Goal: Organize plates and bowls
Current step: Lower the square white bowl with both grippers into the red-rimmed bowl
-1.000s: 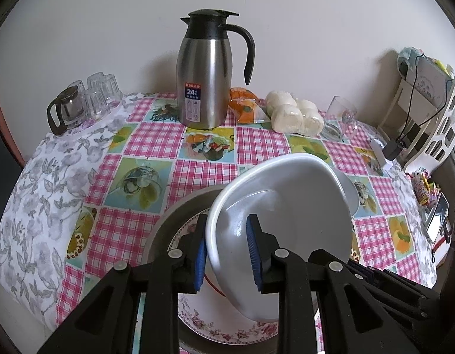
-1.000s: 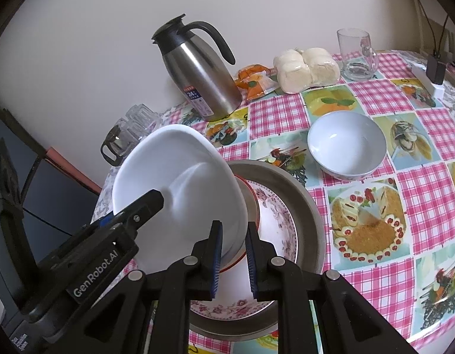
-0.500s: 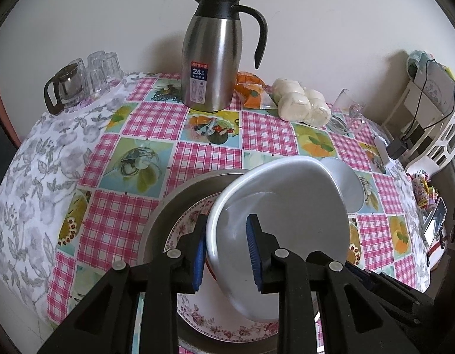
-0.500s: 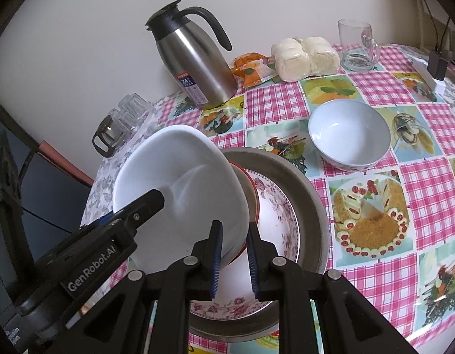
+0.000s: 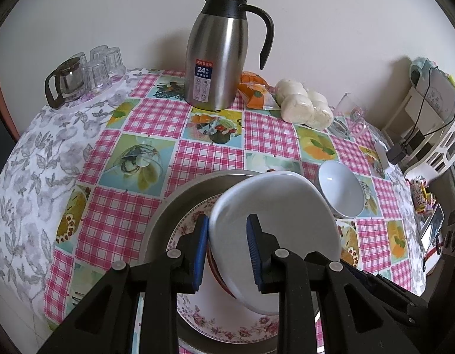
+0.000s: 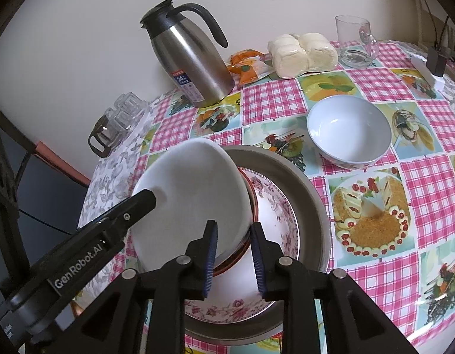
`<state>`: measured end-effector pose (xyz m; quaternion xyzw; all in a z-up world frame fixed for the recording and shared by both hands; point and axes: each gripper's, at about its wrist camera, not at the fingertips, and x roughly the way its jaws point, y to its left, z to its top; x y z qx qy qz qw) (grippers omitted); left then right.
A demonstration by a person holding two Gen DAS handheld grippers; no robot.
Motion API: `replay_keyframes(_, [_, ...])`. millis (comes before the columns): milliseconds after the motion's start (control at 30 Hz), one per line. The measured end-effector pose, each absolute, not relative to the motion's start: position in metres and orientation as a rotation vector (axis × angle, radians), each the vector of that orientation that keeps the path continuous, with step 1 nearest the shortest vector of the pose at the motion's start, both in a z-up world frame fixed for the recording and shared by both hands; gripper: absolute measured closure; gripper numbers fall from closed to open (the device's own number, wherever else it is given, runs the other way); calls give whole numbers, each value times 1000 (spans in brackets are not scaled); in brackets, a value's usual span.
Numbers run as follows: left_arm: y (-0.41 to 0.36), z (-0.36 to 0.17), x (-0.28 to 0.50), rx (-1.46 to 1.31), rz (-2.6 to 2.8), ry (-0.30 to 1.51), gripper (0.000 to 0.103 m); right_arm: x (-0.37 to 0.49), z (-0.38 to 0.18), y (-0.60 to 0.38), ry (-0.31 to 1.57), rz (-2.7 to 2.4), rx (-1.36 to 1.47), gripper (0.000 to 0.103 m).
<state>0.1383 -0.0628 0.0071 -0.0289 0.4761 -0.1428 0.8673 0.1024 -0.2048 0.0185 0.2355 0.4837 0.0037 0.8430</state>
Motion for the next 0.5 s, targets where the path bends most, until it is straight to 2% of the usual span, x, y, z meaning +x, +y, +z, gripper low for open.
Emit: replay_keyframes(500, [-59, 7, 140, -73, -275, 994, 77, 96, 25, -222, 970, -16, 549, 77])
